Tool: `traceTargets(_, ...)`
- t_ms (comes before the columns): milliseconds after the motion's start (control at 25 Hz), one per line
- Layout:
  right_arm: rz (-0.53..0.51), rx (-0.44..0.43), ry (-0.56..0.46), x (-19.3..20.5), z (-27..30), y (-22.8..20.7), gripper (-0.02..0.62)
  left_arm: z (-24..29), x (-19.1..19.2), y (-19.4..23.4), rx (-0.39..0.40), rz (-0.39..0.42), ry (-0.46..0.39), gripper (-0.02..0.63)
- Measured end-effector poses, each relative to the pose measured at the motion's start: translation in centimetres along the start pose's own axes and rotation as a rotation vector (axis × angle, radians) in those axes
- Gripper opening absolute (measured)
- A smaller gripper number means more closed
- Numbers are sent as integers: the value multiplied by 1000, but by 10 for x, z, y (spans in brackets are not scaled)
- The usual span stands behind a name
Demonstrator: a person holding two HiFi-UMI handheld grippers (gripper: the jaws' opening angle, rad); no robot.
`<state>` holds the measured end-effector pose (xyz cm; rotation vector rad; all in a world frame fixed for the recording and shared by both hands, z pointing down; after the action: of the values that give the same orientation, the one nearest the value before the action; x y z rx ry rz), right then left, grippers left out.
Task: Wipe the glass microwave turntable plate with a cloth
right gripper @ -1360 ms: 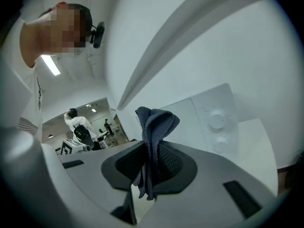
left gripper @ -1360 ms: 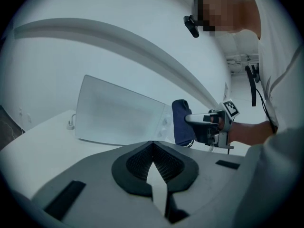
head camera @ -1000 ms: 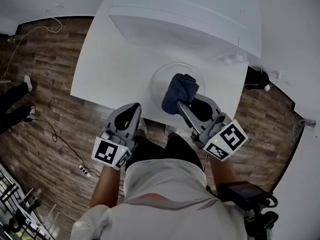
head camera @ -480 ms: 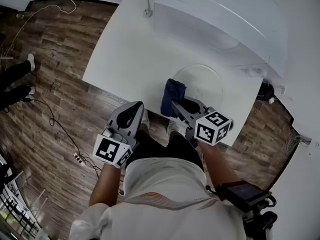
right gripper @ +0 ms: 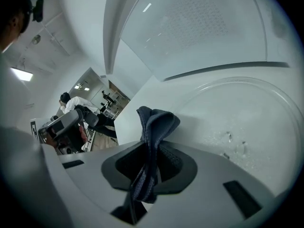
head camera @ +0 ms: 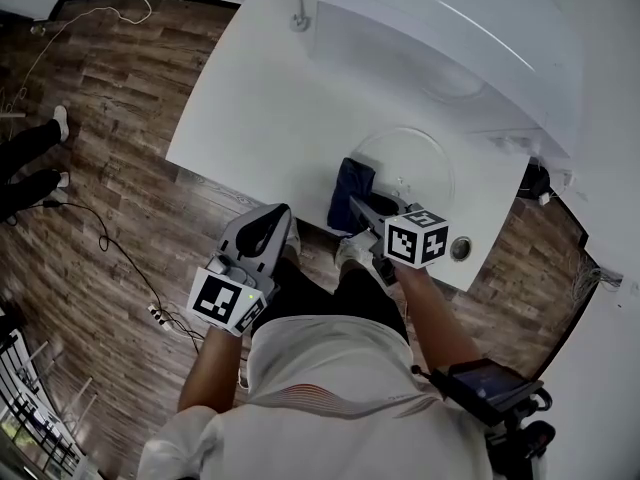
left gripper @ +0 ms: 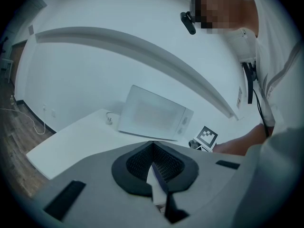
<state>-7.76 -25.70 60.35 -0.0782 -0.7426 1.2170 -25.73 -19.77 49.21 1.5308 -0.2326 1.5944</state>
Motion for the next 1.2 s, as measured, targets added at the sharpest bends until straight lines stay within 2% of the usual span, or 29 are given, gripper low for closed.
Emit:
traceTargets(120, -7, 8, -1, 1, -4, -2, 63, 5, -1, -1, 10, 1, 0, 11)
traceTargets(400, 67, 26, -10, 9, -23, -22, 61, 19, -5, -9, 45, 9, 7, 11)
traceTargets(1200, 237, 144, -72, 36, -109, -139, 63, 107, -5, -74, 161, 65, 57, 11)
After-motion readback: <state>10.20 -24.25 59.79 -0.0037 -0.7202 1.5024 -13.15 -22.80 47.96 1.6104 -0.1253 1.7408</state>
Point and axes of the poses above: the fingertips, and each gripper's own axes: z forward along the fingers, y to its left, x out of its underside, the point moved 5 cm from there along -z, backward along the fingers, and after that the axes turned 14 degrees about x, right-handed, at the moved point
